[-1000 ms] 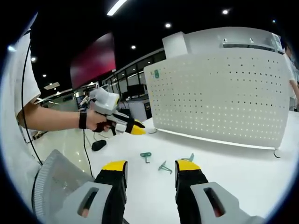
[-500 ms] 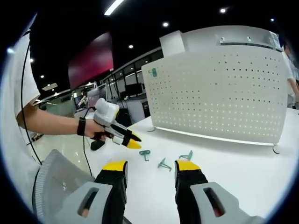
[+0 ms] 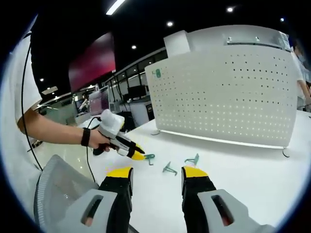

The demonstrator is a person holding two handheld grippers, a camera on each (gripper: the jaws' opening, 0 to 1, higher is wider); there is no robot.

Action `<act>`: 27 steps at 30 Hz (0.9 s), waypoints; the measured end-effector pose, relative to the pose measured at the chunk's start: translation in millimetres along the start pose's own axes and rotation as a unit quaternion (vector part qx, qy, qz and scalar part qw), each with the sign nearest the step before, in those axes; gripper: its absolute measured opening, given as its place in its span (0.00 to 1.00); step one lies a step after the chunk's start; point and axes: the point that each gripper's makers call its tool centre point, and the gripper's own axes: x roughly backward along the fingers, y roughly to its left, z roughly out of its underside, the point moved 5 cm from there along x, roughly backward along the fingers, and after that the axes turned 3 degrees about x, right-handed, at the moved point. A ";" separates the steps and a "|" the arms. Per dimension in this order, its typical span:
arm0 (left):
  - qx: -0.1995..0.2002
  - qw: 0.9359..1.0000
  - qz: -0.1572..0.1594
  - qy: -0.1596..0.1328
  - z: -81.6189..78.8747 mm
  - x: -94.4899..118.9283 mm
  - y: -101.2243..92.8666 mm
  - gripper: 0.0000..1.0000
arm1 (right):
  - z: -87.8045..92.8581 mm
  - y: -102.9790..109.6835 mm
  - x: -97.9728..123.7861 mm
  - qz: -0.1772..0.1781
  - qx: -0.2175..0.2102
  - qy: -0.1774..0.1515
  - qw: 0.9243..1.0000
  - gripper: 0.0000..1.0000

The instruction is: Insert the hook assembly into the mounting plate slot until the hook locks in place.

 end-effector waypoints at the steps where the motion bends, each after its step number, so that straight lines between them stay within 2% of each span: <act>1: -0.001 1.000 -0.001 -0.001 0.1 -0.1 0.5 0.21 | 0.2 0.4 -0.3 0.000 0.001 0.001 1.000 0.40; 4: 0.004 1.000 0.001 -0.008 -0.5 -2.2 1.0 0.20 | 0.7 0.6 -0.6 0.000 0.001 0.003 1.000 0.40; 10: -0.001 1.000 -0.003 0.000 3.0 -8.7 3.8 0.14 | 1.3 -0.7 0.1 0.004 0.000 0.005 1.000 0.40; 27: 0.006 1.000 -0.008 -0.005 3.6 -13.3 4.5 0.05 | 1.1 -0.6 -2.8 0.001 0.004 0.014 1.000 0.40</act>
